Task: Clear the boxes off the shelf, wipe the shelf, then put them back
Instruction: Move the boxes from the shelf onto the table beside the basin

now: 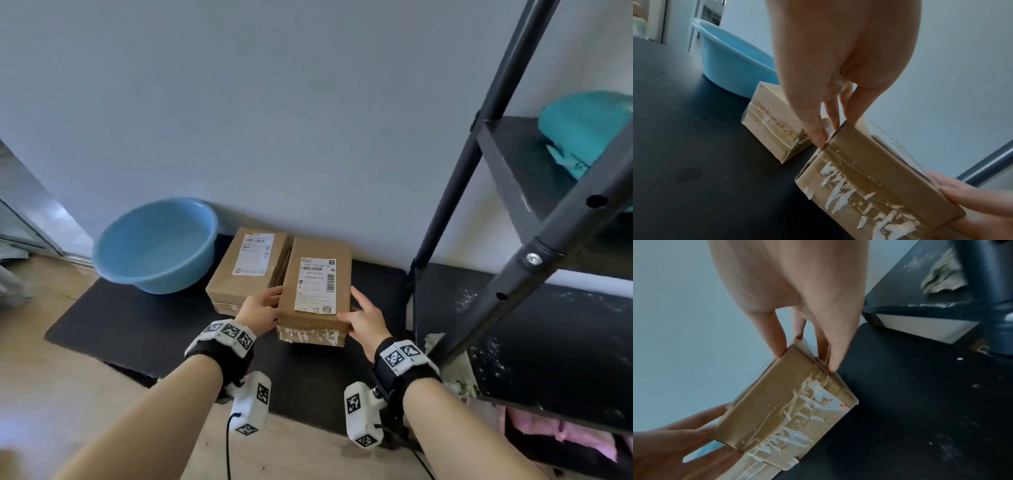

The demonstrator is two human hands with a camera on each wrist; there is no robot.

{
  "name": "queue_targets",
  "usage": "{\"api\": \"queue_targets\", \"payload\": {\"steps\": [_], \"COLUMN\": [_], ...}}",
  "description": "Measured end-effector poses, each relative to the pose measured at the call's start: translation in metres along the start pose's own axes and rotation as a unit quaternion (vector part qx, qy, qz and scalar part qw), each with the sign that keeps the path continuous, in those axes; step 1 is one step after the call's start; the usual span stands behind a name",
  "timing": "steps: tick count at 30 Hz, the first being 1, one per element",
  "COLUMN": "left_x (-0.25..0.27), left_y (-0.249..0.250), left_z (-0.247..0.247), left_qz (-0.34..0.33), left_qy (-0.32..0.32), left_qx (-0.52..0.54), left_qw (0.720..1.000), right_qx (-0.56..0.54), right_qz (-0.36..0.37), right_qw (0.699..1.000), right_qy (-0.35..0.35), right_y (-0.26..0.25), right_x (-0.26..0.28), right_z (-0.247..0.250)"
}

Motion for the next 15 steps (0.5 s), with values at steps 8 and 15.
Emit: {"api": "queue_targets", "payload": {"steps": [8,15], "left_x": [-0.061,-0.064], "left_y": [0.016,0.015], "left_z": [-0.009,-0.002], "left_qz": [-0.033,-0.047], "left_qy": [0.0,-0.009], "left_qx": [-0.087,-0.128], "left_qw": [0.996,0.991], "right_qx": [0.012,0.071], "right_qz": [-0.022,-0.009], "right_qw": [0.999,0.997], "right_qy": [0.042,0.028], "right_y": [-0.005,-0.01], "right_x": [-0.065,-0.062], "right_z": [-0.01,-0.017]}}
Point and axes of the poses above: each hand's wrist, its own x-axis away from the middle knuckle, its own z-axis out of the back of the hand, y = z × x, the point moved 1 cm from there along -x, towards the middle knuckle, and after that the axes turned 8 degrees about x, right-handed, at the moved point
